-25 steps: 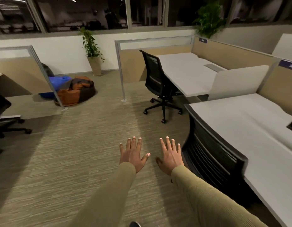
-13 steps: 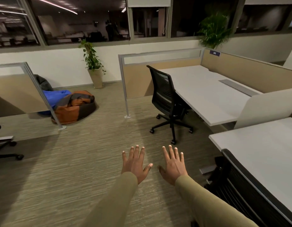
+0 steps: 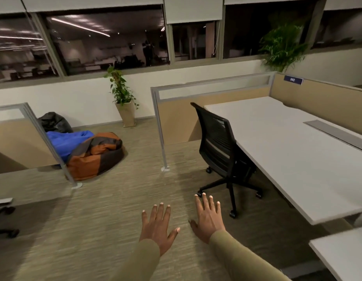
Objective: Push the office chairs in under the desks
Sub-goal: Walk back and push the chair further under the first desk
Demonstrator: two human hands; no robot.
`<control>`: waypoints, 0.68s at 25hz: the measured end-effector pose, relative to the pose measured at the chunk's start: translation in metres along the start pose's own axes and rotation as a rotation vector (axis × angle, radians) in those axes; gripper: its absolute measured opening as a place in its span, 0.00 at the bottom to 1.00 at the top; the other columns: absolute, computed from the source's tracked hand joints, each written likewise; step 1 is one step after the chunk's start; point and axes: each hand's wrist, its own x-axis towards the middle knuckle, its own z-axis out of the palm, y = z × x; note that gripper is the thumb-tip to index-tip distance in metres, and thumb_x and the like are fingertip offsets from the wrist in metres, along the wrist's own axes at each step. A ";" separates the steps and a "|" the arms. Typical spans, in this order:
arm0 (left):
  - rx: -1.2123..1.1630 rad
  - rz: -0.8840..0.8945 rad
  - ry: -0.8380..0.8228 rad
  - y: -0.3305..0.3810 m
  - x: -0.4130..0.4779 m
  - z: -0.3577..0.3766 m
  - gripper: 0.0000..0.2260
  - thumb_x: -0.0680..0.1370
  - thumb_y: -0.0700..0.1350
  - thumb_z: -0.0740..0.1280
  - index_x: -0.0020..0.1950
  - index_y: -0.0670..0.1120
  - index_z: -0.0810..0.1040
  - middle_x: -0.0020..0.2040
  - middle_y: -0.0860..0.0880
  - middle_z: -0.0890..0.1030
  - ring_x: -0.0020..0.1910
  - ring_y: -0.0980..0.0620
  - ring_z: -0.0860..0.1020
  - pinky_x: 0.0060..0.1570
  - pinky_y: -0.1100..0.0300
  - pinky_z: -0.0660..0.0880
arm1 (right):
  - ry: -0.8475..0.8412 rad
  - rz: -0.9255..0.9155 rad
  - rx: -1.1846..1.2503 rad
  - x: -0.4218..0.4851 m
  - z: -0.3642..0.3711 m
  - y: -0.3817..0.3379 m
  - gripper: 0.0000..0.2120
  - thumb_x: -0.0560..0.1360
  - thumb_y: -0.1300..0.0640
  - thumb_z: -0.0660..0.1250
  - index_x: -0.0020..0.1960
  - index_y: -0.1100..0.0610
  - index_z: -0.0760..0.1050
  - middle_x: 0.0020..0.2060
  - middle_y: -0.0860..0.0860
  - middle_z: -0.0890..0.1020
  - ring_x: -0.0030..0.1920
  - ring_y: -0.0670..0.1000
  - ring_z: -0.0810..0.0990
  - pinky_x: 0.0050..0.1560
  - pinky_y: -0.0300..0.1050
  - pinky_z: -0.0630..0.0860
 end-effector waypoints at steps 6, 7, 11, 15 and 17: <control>-0.028 -0.010 0.047 0.000 0.136 -0.025 0.38 0.79 0.69 0.47 0.83 0.51 0.45 0.83 0.47 0.46 0.81 0.45 0.45 0.76 0.36 0.40 | 0.031 -0.034 -0.019 0.129 -0.020 0.017 0.42 0.79 0.37 0.56 0.80 0.53 0.35 0.80 0.59 0.43 0.79 0.63 0.41 0.76 0.64 0.41; -0.032 -0.010 0.044 -0.002 0.158 -0.027 0.38 0.78 0.69 0.47 0.83 0.51 0.45 0.83 0.47 0.47 0.81 0.45 0.45 0.76 0.36 0.40 | 0.019 -0.030 -0.018 0.150 -0.020 0.019 0.42 0.79 0.37 0.56 0.80 0.53 0.36 0.80 0.59 0.44 0.79 0.63 0.41 0.76 0.64 0.41; -0.049 0.027 0.056 -0.014 0.249 -0.023 0.37 0.78 0.69 0.47 0.82 0.52 0.45 0.83 0.48 0.47 0.81 0.45 0.45 0.75 0.36 0.40 | 0.027 -0.011 -0.055 0.229 -0.014 0.026 0.42 0.79 0.38 0.57 0.80 0.53 0.36 0.80 0.59 0.44 0.79 0.63 0.41 0.77 0.64 0.41; -0.065 0.064 0.057 -0.040 0.355 -0.022 0.37 0.79 0.69 0.48 0.83 0.52 0.46 0.83 0.48 0.47 0.81 0.45 0.45 0.76 0.35 0.40 | 0.025 0.040 -0.078 0.328 -0.016 0.023 0.43 0.78 0.39 0.58 0.80 0.53 0.35 0.80 0.59 0.43 0.79 0.62 0.40 0.77 0.64 0.40; -0.061 0.101 0.053 -0.058 0.411 -0.031 0.37 0.79 0.69 0.46 0.83 0.51 0.45 0.83 0.48 0.45 0.81 0.45 0.43 0.76 0.35 0.40 | 0.029 0.062 -0.084 0.383 -0.025 0.019 0.44 0.78 0.40 0.60 0.80 0.53 0.35 0.80 0.59 0.43 0.79 0.62 0.40 0.77 0.64 0.40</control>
